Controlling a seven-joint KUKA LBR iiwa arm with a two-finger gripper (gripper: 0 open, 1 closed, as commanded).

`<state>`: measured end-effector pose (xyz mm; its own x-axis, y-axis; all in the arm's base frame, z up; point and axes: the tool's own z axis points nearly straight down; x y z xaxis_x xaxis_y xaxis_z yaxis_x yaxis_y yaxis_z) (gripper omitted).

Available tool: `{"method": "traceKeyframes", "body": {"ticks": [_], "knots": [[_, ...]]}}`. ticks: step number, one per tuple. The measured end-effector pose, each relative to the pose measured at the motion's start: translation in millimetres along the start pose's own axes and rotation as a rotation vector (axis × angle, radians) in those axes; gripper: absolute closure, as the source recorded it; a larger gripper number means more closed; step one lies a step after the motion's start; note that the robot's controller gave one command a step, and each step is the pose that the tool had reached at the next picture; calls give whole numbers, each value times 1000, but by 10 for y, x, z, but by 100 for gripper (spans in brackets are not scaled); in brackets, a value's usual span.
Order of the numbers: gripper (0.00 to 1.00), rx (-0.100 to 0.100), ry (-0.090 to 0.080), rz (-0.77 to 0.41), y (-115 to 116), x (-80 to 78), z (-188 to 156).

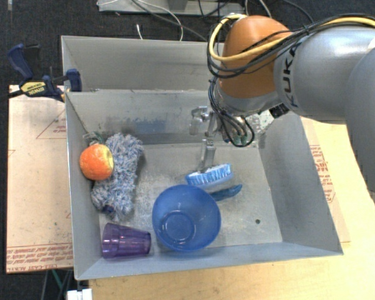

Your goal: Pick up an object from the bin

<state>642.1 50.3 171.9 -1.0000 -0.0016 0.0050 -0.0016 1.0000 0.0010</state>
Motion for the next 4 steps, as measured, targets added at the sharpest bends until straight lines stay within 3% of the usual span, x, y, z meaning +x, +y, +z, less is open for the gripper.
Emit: {"method": "traceKeyframes", "body": {"ticks": [1,2,3,4], "knots": [[0,0,-7,1,-4,-12,-54],[0,-2,-13,-300,-117,505,843],[0,3,-22,-430,-227,632,130],[0,-3,-3,-460,-183,800,725]]}}
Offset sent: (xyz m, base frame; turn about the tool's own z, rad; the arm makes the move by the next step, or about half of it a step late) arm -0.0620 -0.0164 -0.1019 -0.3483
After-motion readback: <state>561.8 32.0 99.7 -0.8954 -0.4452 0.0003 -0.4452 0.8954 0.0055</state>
